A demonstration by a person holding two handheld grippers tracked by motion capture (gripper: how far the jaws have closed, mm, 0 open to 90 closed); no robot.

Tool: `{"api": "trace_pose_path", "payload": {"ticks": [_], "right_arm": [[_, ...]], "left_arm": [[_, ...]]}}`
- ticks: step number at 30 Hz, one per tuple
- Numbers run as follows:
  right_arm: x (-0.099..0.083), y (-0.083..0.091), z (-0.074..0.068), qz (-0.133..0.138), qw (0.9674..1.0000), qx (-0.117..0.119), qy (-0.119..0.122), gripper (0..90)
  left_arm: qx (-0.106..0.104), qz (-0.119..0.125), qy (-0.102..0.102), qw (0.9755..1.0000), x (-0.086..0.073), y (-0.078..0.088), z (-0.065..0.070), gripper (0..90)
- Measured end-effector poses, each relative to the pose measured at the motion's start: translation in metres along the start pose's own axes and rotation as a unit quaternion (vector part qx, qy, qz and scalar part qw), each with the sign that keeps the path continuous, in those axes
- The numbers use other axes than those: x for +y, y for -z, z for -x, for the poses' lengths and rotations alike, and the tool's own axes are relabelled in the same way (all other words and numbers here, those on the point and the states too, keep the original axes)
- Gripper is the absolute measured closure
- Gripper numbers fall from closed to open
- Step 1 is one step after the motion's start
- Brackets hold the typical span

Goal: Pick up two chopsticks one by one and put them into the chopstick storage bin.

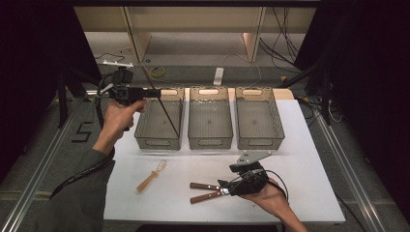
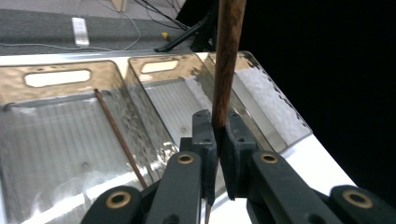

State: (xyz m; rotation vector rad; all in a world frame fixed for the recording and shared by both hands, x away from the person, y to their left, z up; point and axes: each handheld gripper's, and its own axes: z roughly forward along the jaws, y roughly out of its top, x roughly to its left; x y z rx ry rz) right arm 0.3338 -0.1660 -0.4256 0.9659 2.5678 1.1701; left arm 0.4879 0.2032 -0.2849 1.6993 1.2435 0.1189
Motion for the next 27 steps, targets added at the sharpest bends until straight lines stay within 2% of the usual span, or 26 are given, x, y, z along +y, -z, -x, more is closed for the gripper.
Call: {"api": "trace_pose_path", "payload": {"ticks": [7,11,19,27], "right_arm": [[-0.001,0.001,0.001,-0.002,1.0000,-0.001,0.002,33.1],[-0.001,0.001,0.001,-0.001,1.0000,0.000,0.002,32.8],[-0.002,0.001,-0.001,-0.004,1.0000,0.003,0.004,30.6],[-0.002,0.003,-0.001,0.008,1.0000,-0.006,0.002,27.5]], "left_arm": [[0.017,0.000,0.017,0.9997,0.012,-0.007,-0.012,84.6],[0.035,-0.007,0.023,0.9991,0.014,-0.014,-0.019,84.5],[0.059,-0.037,0.024,0.9973,0.007,-0.034,-0.029,84.3],[0.062,-0.050,0.030,0.9963,-0.002,-0.045,-0.037,84.3]]}}
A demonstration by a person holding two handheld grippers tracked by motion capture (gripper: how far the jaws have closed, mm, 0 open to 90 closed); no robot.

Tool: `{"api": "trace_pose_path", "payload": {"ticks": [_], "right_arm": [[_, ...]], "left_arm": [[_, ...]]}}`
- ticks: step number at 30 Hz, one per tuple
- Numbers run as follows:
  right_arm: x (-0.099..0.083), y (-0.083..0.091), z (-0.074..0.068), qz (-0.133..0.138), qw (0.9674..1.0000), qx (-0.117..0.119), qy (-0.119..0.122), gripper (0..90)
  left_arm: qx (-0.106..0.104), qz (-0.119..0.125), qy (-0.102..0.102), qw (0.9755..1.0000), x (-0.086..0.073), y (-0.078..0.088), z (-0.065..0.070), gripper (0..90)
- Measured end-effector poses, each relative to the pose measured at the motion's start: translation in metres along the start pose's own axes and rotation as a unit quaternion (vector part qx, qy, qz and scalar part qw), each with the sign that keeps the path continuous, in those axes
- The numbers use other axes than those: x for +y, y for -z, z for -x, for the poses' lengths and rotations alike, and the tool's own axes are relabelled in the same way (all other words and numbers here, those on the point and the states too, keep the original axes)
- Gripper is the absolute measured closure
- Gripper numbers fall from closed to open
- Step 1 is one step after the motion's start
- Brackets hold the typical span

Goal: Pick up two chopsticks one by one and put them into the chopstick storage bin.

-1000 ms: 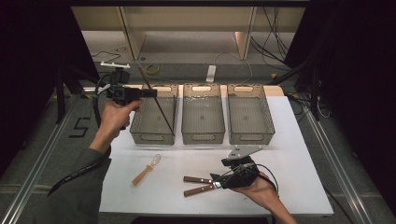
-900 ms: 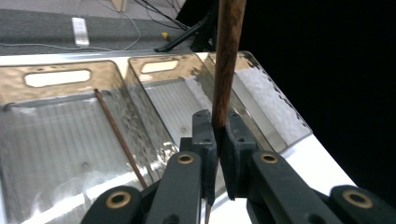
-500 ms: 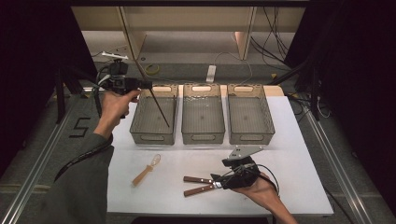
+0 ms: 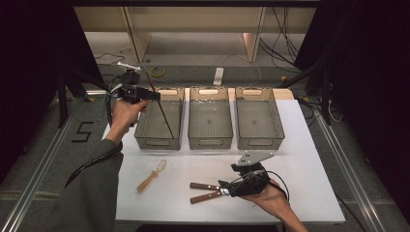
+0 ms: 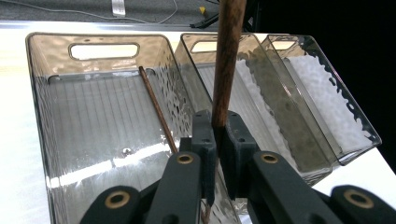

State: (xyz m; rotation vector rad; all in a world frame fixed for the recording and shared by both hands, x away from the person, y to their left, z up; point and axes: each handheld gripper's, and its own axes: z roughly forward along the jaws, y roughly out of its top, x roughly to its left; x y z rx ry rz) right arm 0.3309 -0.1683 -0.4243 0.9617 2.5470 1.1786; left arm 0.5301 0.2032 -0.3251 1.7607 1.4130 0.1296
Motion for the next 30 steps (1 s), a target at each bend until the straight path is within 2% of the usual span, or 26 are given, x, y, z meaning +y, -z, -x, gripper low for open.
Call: {"api": "trace_pose_path", "payload": {"ticks": [5,14,27,30], "right_arm": [[-0.001,0.000,-0.001,0.000,1.0000,0.000,0.002,27.0],[-0.002,0.000,-0.001,0.003,1.0000,0.001,0.005,26.8],[-0.003,0.000,-0.001,0.000,1.0000,-0.001,0.005,26.8],[-0.003,0.000,-0.001,-0.001,1.0000,0.000,0.005,26.8]], "left_arm": [[-0.002,-0.006,0.001,1.0000,-0.004,-0.007,-0.002,84.2],[0.001,-0.033,-0.007,0.9994,-0.007,-0.020,0.001,84.0],[0.009,-0.041,-0.006,0.9991,-0.013,-0.031,-0.001,83.6],[0.016,-0.050,-0.012,0.9986,-0.014,-0.035,-0.001,83.5]]}}
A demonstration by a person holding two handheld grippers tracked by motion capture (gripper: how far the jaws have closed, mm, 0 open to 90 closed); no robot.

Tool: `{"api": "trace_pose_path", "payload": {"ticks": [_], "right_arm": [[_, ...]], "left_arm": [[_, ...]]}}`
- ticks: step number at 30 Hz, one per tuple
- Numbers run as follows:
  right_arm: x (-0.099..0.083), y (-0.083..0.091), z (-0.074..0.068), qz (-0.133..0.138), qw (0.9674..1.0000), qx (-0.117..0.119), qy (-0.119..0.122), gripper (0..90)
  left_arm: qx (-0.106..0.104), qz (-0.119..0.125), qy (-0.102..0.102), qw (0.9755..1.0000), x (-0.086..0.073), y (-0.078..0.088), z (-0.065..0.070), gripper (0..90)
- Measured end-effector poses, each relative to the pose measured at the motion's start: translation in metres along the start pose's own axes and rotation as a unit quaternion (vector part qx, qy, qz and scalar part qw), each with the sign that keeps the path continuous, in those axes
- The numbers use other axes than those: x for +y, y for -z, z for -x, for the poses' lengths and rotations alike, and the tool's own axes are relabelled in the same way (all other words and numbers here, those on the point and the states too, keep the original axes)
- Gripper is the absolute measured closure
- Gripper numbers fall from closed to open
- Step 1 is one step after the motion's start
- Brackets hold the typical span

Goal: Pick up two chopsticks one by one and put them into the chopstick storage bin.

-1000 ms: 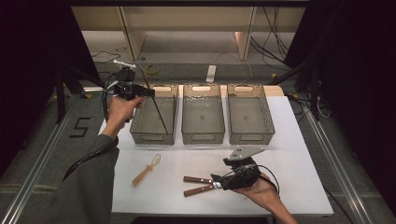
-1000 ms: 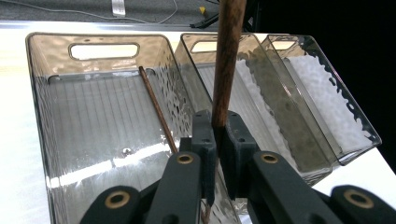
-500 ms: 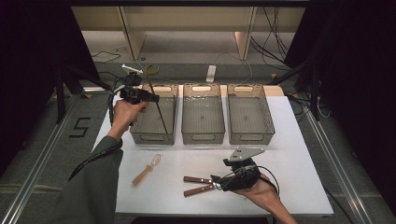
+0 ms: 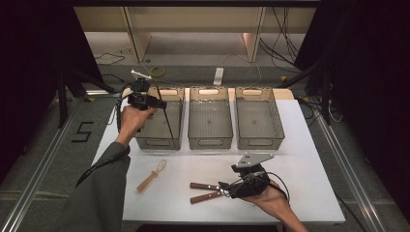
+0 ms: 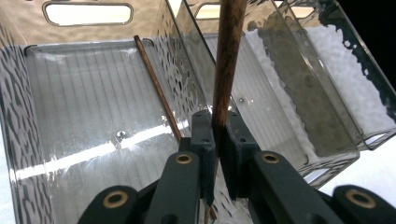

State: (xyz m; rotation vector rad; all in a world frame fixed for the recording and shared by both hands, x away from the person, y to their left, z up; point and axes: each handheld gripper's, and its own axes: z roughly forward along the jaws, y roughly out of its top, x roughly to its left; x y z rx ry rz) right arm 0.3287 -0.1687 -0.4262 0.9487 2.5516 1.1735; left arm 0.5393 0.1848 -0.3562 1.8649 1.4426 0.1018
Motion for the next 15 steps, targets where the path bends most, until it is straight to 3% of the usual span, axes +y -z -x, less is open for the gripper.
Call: {"api": "trace_pose_path", "payload": {"ticks": [6,15], "right_arm": [[0.000,-0.001,0.000,-0.002,1.0000,0.001,0.002,26.8],[0.000,0.000,0.000,-0.001,1.0000,0.001,0.002,26.9]], "left_arm": [[0.008,-0.007,0.002,0.9999,0.000,-0.005,0.000,81.8],[0.037,-0.020,-0.006,0.9991,-0.001,-0.012,0.002,65.2]]}}
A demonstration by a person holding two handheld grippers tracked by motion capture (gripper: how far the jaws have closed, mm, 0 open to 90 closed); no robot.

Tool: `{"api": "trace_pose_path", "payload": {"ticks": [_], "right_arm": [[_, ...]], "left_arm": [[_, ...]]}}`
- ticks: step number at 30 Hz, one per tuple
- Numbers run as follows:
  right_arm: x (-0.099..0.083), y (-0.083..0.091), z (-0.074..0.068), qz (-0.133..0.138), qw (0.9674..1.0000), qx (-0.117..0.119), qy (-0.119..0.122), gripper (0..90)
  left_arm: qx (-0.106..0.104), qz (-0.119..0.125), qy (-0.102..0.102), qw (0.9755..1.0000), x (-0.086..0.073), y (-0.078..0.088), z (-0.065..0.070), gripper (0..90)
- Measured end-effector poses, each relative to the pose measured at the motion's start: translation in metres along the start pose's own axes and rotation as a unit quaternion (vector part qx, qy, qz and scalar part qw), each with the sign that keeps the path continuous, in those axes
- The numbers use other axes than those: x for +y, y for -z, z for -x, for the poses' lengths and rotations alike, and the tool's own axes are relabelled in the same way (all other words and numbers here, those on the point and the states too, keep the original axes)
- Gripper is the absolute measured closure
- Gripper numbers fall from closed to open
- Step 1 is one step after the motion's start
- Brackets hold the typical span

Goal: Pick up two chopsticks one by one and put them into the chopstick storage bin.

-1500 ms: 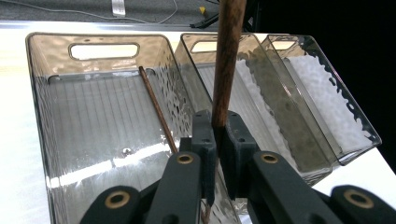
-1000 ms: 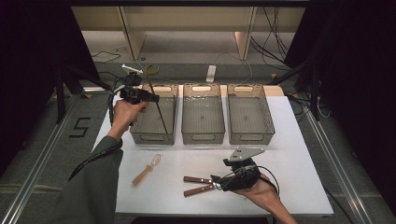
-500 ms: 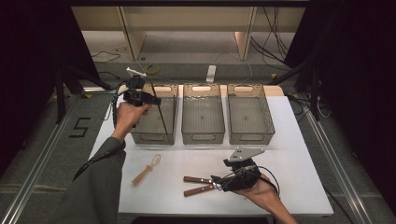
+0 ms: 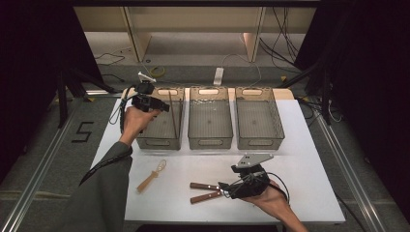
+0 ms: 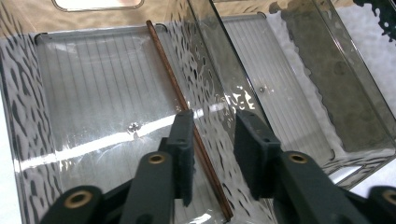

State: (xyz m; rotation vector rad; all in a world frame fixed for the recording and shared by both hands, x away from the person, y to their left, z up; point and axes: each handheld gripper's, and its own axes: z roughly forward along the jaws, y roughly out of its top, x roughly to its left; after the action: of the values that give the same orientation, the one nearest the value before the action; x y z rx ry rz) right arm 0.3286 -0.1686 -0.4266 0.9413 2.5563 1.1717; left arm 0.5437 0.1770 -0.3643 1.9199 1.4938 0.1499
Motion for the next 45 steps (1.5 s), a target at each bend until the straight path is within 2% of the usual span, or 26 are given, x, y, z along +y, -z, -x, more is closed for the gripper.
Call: {"api": "trace_pose_path", "payload": {"ticks": [2,5,7,9,13,15,18,22,24,26,31,34,36,40,43,45], "right_arm": [[0.000,0.000,0.000,0.001,1.0000,-0.001,-0.002,27.0],[0.000,0.001,0.000,0.001,1.0000,-0.001,-0.002,27.0],[0.000,0.001,0.001,0.001,1.0000,-0.001,-0.002,26.9],[0.000,0.001,0.001,0.001,1.0000,-0.002,-0.002,26.9],[0.000,0.003,0.000,0.007,0.9999,-0.004,-0.006,27.0],[-0.001,0.003,0.001,0.008,1.0000,-0.005,-0.004,26.9],[-0.001,0.004,0.000,0.010,0.9999,-0.005,-0.004,26.9],[-0.001,0.003,0.001,0.010,0.9999,-0.006,-0.005,26.9],[-0.001,0.002,0.000,0.009,0.9999,-0.005,-0.006,26.9],[-0.001,0.002,0.000,0.009,0.9999,-0.006,-0.004,26.9],[-0.002,0.002,-0.001,0.011,0.9999,-0.005,0.000,26.9],[-0.003,0.003,-0.001,0.014,0.9999,-0.005,-0.001,26.9],[-0.003,0.004,-0.002,0.018,0.9998,-0.006,0.000,26.9],[-0.004,0.005,-0.002,0.024,0.9997,-0.005,0.001,26.9],[-0.004,0.005,-0.001,0.025,0.9997,-0.004,0.000,26.9],[-0.005,0.005,-0.001,0.026,0.9996,-0.005,-0.002,26.9]], "left_arm": [[0.003,0.008,0.005,1.0000,0.000,0.003,-0.001,58.5],[-0.008,0.018,0.014,0.9997,-0.002,0.009,0.001,46.2],[-0.021,0.015,0.005,0.9997,-0.004,0.014,0.006,39.2],[-0.022,0.010,-0.013,0.9996,-0.008,0.019,0.012,32.9],[-0.044,0.035,-0.026,0.9981,-0.021,0.035,0.020,26.1],[-0.054,0.043,-0.029,0.9972,-0.030,0.040,0.022,24.7],[-0.050,0.040,-0.040,0.9971,-0.047,0.044,0.023,23.7],[-0.056,0.040,-0.056,0.9961,-0.066,0.048,0.024,22.9],[-0.045,0.027,-0.067,0.9964,-0.070,0.050,0.025,22.3],[-0.041,0.028,-0.068,0.9964,-0.075,0.054,0.026,21.9],[-0.026,0.011,-0.079,0.9964,-0.089,0.059,0.025,21.7],[-0.033,0.010,-0.083,0.9959,-0.096,0.059,0.026,21.5],[-0.042,0.000,-0.086,0.9954,-0.101,0.057,0.026,21.1],[-0.038,-0.010,-0.096,0.9946,-0.109,0.054,0.027,20.6],[-0.021,-0.019,-0.110,0.9935,-0.115,0.051,0.030,20.1],[-0.023,-0.028,-0.116,0.9926,-0.118,0.049,0.033,19.5]]}}
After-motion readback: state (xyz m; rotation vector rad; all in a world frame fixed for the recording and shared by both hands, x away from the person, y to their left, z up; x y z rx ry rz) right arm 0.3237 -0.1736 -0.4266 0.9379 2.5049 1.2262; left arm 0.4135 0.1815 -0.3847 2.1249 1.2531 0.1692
